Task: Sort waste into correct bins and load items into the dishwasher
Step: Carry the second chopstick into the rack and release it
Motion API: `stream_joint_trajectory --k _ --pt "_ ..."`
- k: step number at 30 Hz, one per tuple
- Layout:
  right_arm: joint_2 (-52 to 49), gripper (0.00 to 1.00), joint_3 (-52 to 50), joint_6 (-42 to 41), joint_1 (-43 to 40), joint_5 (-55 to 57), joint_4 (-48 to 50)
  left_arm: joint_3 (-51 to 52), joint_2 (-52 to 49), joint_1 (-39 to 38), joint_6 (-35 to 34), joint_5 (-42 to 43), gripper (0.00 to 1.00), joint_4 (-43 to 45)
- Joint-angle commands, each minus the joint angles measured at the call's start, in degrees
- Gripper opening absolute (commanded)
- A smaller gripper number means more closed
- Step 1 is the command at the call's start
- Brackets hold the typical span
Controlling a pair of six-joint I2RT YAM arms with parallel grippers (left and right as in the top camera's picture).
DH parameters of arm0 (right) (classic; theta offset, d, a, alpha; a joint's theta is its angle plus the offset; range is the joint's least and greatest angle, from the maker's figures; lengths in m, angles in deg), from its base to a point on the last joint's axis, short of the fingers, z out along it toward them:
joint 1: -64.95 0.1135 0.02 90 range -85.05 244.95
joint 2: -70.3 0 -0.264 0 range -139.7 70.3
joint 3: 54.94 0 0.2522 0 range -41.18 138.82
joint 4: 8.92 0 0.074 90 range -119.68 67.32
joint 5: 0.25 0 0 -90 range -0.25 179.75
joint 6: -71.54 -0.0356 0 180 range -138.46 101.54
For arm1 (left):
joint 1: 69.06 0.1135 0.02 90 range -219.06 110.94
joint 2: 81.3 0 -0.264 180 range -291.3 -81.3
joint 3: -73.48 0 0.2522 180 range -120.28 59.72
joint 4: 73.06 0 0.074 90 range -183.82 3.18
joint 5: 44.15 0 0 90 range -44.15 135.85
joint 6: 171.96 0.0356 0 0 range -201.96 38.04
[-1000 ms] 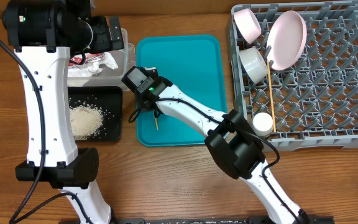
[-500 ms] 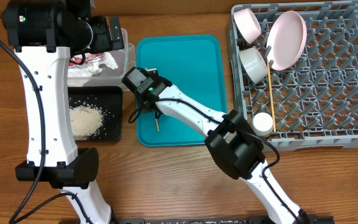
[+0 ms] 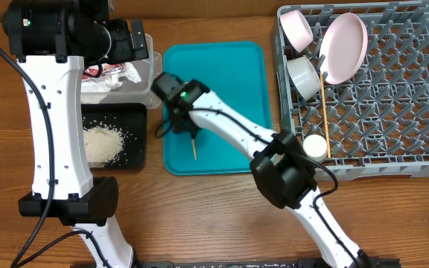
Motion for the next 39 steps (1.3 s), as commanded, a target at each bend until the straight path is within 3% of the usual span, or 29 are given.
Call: stream_joint_trajectory --k 1,7,13,22,26,39 --pt "1.90 0.04 8.26 1.38 -4.09 -0.42 -3.58 0.31 -0.35 -0.11 -0.50 -0.28 1.00 0.17" --pt "6.91 0.04 22.69 11.43 -11.04 -2.99 -15.93 0.31 -0.35 -0.11 -0.50 -0.28 1.00 0.17" --pt "11.87 0.04 32.98 15.91 -17.86 -4.11 -25.99 0.31 -0.35 -0.11 -0.50 -0.28 1.00 0.17" --pt "17.64 0.04 33.64 19.39 -25.57 -7.65 -29.92 0.31 -0.35 -0.11 -0.50 -0.28 1.00 0.17" --pt "19.93 0.04 30.10 21.24 -26.91 -7.61 -29.92 0.31 -0.35 -0.11 -0.50 -0.28 1.00 0.17" --pt "31.17 0.04 0.74 22.12 -33.22 -3.43 -29.31 0.31 -0.35 -0.13 -0.50 -0.28 1.00 0.17"
